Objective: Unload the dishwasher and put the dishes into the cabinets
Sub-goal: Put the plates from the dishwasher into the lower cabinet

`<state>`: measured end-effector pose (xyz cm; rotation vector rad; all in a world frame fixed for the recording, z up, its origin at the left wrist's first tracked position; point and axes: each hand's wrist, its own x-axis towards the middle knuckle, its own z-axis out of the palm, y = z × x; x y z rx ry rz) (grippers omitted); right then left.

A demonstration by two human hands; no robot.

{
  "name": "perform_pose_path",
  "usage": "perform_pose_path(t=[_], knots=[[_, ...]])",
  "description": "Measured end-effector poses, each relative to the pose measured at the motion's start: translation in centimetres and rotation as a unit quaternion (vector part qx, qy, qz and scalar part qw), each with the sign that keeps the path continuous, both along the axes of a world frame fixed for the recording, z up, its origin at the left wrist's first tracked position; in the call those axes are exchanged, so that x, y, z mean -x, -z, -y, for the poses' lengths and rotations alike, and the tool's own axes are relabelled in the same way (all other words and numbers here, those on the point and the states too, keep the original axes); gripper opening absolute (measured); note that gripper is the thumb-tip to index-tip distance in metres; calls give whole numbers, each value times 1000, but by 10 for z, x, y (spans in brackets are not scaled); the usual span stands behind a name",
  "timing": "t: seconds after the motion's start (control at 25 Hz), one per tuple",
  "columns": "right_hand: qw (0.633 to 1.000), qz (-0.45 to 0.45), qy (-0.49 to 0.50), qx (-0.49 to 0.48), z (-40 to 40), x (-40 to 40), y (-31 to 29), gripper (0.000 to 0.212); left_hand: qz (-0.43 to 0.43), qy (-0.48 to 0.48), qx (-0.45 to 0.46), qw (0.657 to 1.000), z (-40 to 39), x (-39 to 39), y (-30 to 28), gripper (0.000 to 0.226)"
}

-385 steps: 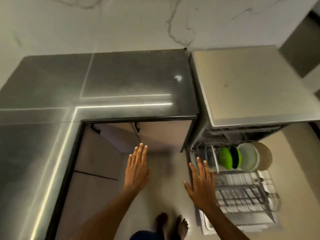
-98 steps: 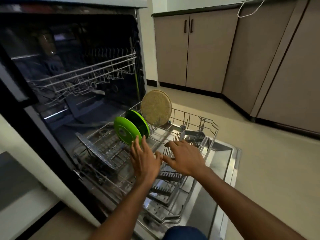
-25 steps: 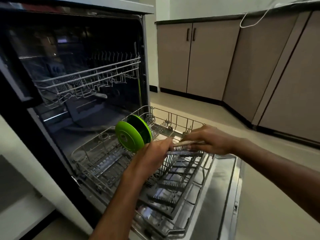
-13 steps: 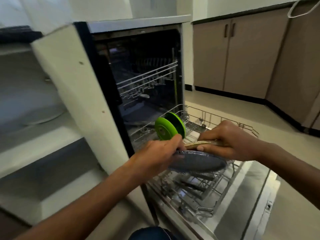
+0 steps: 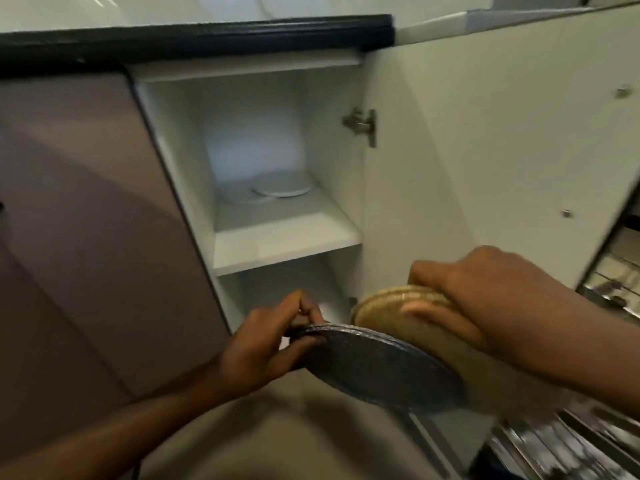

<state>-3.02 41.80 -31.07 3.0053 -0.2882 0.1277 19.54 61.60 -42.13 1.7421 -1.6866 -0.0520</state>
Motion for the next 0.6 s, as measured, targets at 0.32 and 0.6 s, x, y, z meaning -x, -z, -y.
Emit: perform_pose_path(t=[0.32, 0.6], knots=[[891, 370, 180, -194, 1, -120, 129, 25, 242, -142, -75, 957, 13, -57, 100, 58], [849, 357, 245, -304, 9, -123, 229, 23, 406, -133, -150, 892, 5, -93, 188, 72]])
